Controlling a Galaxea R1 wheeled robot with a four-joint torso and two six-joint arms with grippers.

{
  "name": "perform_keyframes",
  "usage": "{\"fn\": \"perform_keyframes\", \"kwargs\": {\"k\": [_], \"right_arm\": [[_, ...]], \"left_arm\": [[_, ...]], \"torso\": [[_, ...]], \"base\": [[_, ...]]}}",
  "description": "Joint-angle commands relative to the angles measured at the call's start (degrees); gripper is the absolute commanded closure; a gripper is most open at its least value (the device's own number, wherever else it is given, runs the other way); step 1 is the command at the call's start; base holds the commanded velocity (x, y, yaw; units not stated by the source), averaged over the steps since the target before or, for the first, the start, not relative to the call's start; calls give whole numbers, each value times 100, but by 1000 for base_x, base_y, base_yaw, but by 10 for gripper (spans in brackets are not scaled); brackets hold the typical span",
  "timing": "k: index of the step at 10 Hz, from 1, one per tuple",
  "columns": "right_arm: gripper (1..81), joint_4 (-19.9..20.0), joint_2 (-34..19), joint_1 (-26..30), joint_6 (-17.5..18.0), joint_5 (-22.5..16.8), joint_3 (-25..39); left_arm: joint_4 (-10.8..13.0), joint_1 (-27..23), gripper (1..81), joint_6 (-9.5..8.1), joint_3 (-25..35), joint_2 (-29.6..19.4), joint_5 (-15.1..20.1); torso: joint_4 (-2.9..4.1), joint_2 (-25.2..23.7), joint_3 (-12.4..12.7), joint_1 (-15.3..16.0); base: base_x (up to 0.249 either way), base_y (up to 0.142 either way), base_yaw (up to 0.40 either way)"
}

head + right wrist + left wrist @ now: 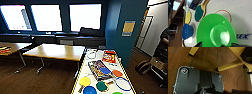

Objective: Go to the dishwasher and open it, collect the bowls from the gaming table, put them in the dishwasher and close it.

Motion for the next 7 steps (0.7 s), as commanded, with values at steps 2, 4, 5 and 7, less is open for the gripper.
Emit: {"fn": "perform_keyframes", "kwargs": {"k": [2, 4, 5, 7], "right_arm": [[10, 156, -322, 729, -17, -429, -31], [10, 174, -357, 677, -8, -446, -232], [10, 174, -349, 632, -8, -464, -304], [10, 165, -262, 474, -8, -473, -444]], "left_arm": [[37, -289, 10, -23, 58, -146, 269], [46, -289, 10, -23, 58, -146, 269], [37, -289, 10, -23, 58, -146, 269], [37, -289, 10, -23, 58, -138, 269]], "torso": [[0, 0, 0, 0], [0, 0, 0, 0], [0, 0, 0, 0], [0, 0, 0, 0]], "base": [[0, 0, 0], [0, 0, 0], [0, 0, 0], [0, 0, 0]]}}
